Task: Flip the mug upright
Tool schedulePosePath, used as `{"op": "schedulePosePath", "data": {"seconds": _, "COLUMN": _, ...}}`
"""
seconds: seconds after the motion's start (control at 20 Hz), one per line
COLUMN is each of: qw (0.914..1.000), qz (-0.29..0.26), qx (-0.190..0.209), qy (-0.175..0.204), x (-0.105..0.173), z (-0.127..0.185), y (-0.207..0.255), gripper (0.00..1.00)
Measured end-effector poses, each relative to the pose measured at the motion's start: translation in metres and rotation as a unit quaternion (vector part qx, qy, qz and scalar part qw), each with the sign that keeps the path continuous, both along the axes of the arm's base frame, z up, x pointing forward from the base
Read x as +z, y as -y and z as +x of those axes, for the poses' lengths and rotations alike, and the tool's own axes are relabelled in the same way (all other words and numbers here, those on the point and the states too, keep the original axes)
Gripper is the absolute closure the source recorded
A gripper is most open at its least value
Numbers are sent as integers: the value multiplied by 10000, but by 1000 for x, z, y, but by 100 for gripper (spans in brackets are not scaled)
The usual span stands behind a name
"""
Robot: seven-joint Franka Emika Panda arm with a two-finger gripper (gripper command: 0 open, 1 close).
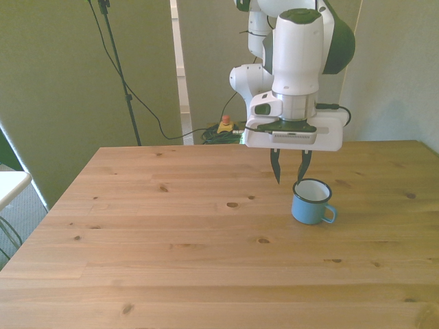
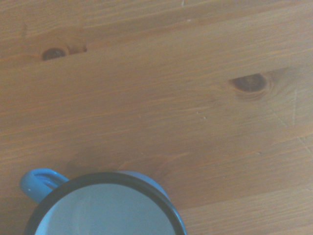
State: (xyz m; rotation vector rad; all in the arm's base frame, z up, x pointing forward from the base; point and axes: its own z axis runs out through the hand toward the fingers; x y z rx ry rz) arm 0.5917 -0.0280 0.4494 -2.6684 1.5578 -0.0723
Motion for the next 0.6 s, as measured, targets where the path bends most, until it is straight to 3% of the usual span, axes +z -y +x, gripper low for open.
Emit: {"op": "schedulePosePath", "data": {"seconds": 0.6, "qw": 9977, "qz": 18, "qx": 262, "qy": 617, "x": 81, "z": -89, "y": -19, "gripper": 0}}
